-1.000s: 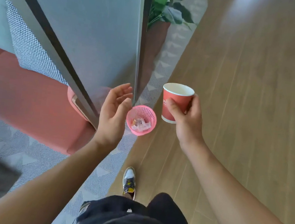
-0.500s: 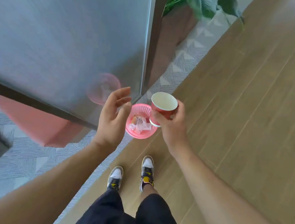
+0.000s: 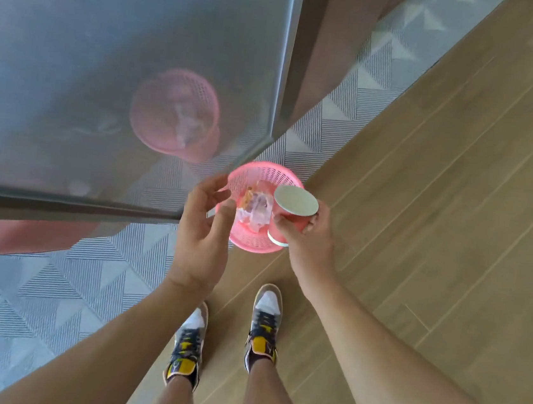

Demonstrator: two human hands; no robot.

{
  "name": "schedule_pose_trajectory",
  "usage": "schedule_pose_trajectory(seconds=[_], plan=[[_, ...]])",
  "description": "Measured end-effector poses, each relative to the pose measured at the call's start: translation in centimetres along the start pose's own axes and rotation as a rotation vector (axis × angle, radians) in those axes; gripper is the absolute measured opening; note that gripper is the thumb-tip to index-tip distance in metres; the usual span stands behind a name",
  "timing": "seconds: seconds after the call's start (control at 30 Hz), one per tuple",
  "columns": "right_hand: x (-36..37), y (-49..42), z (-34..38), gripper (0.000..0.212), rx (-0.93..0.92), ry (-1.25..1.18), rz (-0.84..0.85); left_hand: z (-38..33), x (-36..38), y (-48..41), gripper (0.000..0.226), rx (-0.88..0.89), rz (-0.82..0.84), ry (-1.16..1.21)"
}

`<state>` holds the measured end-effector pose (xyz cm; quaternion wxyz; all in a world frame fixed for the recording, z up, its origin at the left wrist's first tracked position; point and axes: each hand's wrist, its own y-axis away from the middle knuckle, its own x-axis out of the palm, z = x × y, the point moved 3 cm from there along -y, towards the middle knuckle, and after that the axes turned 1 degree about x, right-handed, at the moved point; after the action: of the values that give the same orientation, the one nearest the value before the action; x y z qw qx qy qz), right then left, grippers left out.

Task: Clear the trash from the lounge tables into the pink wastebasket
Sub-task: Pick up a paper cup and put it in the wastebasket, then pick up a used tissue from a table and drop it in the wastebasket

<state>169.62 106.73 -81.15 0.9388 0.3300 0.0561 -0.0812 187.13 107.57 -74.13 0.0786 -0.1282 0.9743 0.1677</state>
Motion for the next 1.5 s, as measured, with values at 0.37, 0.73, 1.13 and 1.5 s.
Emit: schedule_pose_trajectory(seconds=[0.37,0.73,1.13,1.5], plan=[[2.5,-8.0,-10.8,0.071,0.138,0.087,-0.006,11.7,0.2,-1.7,0.034,-0.084,-0.01,-0.06],[-0.1,1.8,-0.3,0.033,-0.011,0.04,0.042,1.0,-1.7,1.8,0.036,-0.017,-0.044,-0.058],[1.3,20.8,17.2,0.041,-0.406,0.091,0.332,-15.1,-9.2,14.0,0.053,0.145,-0.262,0.152],[8.5,40.0,24.2,0.057,-0.666,0.101,0.68,-24.5,-24.8,28.2,0.053,0.331,-0.552,0.231]])
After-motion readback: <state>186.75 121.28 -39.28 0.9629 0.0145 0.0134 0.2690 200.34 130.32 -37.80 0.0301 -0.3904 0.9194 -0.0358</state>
